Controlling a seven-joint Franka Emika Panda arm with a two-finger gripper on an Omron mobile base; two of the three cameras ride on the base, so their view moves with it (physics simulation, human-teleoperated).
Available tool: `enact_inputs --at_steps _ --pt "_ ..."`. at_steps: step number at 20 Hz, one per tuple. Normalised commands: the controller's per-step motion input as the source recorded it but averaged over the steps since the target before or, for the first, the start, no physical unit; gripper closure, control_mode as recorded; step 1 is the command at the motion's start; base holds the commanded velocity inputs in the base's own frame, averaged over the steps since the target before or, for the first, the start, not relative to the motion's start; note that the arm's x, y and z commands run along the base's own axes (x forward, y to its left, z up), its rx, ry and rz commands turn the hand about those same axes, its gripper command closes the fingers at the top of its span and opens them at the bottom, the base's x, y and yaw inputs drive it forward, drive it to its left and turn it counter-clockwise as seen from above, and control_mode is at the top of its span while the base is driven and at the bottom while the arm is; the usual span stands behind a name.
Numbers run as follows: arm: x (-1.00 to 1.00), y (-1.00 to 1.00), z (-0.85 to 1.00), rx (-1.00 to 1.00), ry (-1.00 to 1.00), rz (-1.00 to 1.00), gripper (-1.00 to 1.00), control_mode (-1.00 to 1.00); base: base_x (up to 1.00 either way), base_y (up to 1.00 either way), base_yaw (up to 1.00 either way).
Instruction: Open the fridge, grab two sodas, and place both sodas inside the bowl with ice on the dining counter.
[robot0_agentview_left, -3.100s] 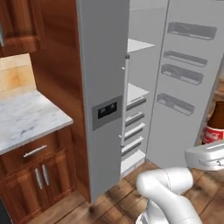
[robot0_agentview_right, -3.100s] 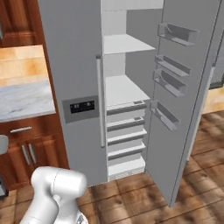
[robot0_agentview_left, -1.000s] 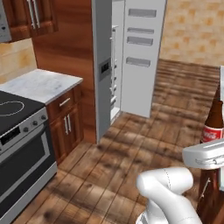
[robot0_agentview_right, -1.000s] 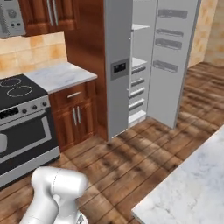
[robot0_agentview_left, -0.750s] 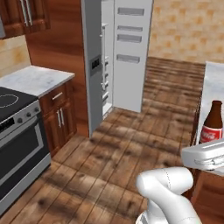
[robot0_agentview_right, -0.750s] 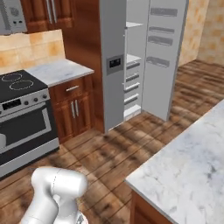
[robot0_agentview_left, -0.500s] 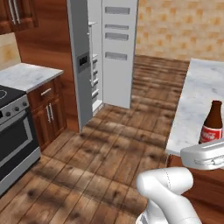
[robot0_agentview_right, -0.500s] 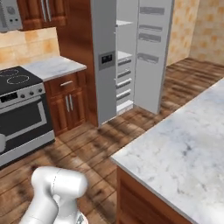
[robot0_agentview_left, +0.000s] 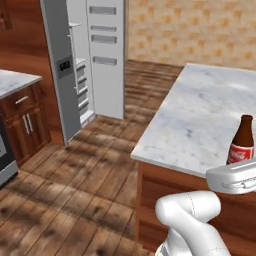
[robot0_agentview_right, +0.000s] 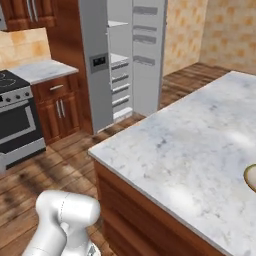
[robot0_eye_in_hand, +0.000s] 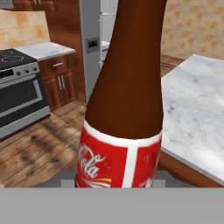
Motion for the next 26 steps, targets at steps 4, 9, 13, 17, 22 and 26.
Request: enact_inputs --at_steps 4,9,13,17,22,26 --pt "0.00 0.00 0.00 0.00 0.00 0.00 1.00 1.00 -0.69 -0.90 -0.09" --pt "0.00 0.00 0.00 0.00 0.00 0.00 1.00 1.00 -0.65 -0.91 -0.08" --pt "0.00 0.00 0.00 0.00 0.00 0.00 1.00 1.00 -0.58 -1.00 -0.04" --pt "0.00 0.00 0.00 0.00 0.00 0.00 1.00 1.00 -0.38 -1.00 -0.01" --pt "0.00 0.00 0.00 0.00 0.00 0.00 1.00 1.00 -0.02 -0.94 0.03" --pt "0.00 0.00 0.00 0.00 0.00 0.00 1.00 1.00 0.27 -0.84 0.21"
